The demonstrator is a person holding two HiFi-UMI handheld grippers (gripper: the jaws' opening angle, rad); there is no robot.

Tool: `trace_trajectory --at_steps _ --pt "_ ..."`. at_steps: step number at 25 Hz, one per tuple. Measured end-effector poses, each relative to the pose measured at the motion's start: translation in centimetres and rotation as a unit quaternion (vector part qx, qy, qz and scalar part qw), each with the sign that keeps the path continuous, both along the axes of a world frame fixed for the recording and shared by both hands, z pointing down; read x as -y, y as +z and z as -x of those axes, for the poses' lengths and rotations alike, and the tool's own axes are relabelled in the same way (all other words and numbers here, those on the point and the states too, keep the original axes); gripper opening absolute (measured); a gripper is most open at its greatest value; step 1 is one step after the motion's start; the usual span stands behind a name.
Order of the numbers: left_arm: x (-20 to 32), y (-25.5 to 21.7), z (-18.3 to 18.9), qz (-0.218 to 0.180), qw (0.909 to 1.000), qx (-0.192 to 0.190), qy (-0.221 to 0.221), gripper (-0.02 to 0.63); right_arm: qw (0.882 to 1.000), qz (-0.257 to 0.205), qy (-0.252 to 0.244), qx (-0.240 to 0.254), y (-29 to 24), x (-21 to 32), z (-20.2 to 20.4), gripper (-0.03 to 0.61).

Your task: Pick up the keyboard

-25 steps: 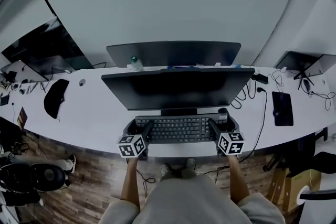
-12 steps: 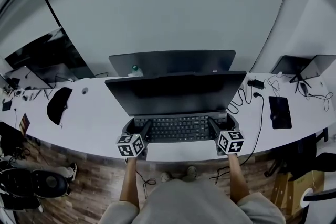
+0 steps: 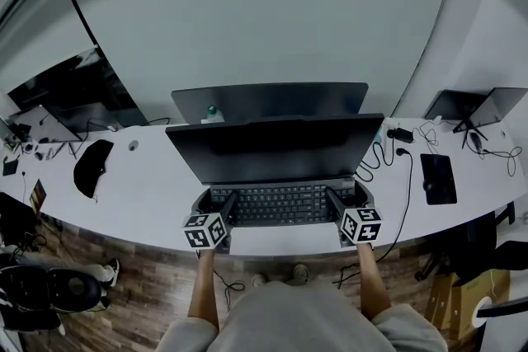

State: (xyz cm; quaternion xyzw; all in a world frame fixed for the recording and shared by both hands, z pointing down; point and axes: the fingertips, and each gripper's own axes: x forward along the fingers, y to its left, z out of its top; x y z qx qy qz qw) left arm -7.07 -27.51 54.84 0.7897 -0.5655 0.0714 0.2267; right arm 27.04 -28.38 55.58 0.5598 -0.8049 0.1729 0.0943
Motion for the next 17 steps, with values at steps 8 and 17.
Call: trace_trajectory --at_steps 8,17 --pt "-0.2 0.5 0.1 0.004 1.0 -0.002 -0.001 0.316 1.0 0.004 -0.002 -0.003 0.3 -0.1 0.1 0.362" --pt "-0.2 1.3 0.0 0.015 0.9999 -0.004 -0.003 0.316 1.0 0.012 -0.003 -0.006 1.0 -0.1 0.0 0.362"
